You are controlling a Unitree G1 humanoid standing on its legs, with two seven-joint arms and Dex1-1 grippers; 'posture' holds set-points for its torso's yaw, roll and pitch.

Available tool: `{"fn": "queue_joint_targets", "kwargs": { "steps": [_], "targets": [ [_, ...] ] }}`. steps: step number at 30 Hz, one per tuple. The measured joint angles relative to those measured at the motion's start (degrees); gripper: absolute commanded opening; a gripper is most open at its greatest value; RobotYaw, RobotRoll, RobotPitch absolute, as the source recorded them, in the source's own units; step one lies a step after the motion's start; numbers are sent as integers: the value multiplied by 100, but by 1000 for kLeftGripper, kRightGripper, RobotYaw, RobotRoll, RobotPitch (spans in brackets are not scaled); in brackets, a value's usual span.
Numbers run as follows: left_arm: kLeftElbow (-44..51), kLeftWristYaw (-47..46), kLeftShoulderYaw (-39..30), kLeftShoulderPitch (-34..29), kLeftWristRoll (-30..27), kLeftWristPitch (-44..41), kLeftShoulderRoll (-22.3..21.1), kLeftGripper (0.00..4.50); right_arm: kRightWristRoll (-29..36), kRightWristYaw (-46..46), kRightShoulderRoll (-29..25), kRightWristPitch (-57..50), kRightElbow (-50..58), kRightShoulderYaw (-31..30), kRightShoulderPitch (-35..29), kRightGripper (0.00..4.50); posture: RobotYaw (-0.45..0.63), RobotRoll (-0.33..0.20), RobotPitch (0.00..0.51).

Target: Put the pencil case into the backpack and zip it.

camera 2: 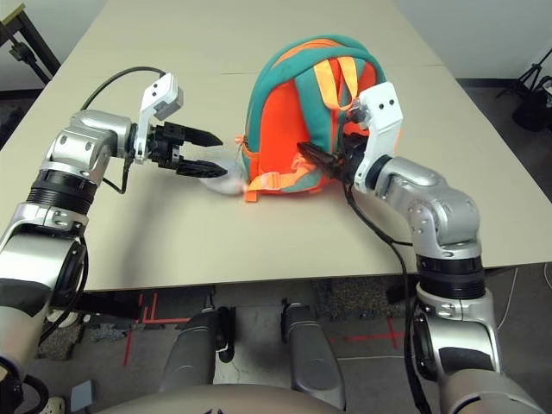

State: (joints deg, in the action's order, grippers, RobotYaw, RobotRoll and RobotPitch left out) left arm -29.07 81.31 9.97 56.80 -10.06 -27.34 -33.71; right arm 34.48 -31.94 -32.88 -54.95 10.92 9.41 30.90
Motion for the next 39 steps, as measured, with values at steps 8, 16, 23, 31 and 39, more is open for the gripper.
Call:
{"fn": "queue_joint_targets", "kwargs": {
  "steps": [8,16,23,31,39],
  "targets": [
    [517,-16,-136,-278,-233,-439,-335,4500,643,-447,-803,-709,1,523,6,4438,-142,0,152],
    [878,-321,-697,-727,-670,-971,-576,4500,1178,-671,-1159,-1121,-224,1274,-265,4438,-146,0,155],
    [1120,-1070,-1462,-1202,-1067,-1126,-533,4500,801,-282,-1106,-556,-731,1568,-561,4438,-133,0,157],
    [1056,-2514,-2367,-1749,-1245,-412,-51,4500,-230,507,-562,1122,-1433,1604,-769,4438,-108,0,166],
    [802,-3814,-2966,-2124,-1242,592,286,4500,-823,885,-143,2557,-2299,1607,-722,4438,-89,0,179]
  ]
}}
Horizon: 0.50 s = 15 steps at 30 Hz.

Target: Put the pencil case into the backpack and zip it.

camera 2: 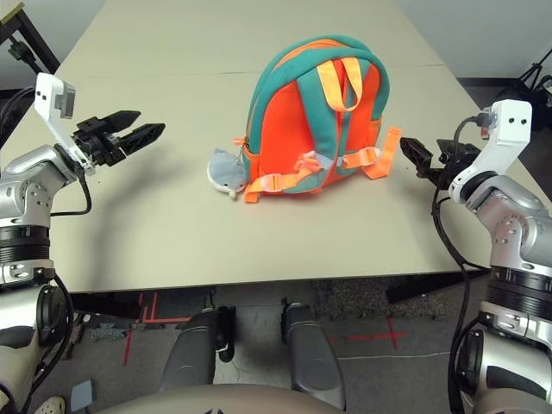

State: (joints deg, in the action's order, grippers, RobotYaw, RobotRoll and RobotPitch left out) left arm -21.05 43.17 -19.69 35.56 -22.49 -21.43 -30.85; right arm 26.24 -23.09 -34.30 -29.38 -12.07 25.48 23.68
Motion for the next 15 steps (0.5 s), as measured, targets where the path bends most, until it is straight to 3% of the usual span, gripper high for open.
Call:
{"fn": "queue_joint_targets", "kwargs": {
  "steps": [4,15],
  "targets": [
    [-21,-462,-209,-499,0,456,226,4500,-248,128,160,710,-555,0,66,4438,-77,0,185],
    [-244,-1384,-617,-790,5,1442,309,4500,-505,241,395,1722,-1375,-35,306,4438,-48,0,180]
  ]
}}
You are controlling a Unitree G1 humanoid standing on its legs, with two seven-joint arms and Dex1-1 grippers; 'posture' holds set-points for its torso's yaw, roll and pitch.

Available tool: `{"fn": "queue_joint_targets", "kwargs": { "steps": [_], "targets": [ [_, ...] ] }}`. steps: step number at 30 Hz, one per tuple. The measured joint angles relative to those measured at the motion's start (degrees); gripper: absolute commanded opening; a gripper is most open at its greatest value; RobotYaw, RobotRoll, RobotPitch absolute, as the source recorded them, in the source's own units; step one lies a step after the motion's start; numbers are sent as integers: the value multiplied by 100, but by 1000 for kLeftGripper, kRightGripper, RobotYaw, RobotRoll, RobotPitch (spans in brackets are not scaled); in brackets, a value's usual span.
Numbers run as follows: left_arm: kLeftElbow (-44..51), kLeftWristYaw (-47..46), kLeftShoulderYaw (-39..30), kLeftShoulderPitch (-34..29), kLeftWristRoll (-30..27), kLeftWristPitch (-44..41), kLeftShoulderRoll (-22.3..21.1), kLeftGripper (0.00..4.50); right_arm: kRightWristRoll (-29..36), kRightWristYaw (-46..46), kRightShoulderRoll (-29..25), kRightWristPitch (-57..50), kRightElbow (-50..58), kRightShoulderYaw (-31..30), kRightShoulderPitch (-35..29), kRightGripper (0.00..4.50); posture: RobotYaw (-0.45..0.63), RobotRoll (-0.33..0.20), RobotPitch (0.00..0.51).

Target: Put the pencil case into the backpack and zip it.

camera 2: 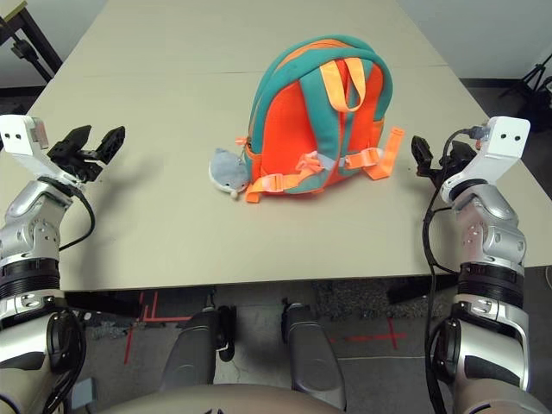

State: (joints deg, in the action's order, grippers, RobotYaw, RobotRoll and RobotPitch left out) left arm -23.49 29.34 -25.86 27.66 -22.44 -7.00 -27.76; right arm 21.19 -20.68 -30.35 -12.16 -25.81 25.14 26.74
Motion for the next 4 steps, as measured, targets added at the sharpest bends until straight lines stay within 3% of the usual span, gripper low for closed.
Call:
{"fn": "queue_joint_targets", "kwargs": {
  "steps": [4],
  "targets": [
    [-233,-154,-38,-60,1,188,-18,4500,-15,10,4,126,-161,-13,40,4438,-49,0,171]
  ]
}}
